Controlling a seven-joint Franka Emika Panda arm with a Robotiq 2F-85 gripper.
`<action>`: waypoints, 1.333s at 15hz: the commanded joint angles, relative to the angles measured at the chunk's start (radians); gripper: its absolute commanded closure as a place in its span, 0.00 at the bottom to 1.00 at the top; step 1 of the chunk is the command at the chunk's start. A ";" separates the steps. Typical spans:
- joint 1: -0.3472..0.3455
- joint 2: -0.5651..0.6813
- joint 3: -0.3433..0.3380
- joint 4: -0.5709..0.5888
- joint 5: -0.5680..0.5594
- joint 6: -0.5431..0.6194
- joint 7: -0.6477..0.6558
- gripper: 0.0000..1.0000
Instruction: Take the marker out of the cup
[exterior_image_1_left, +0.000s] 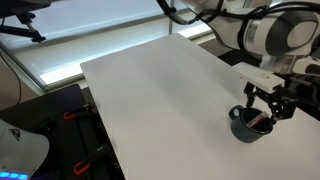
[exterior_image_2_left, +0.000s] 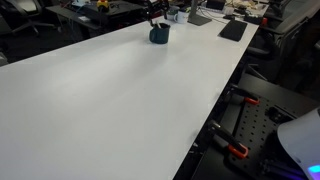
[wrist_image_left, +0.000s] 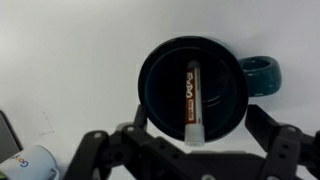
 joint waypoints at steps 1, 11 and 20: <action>-0.024 0.011 0.023 0.044 0.020 -0.030 -0.059 0.00; -0.102 0.017 0.102 0.096 0.081 -0.113 -0.267 0.00; -0.139 0.065 0.126 0.175 0.109 -0.157 -0.348 0.25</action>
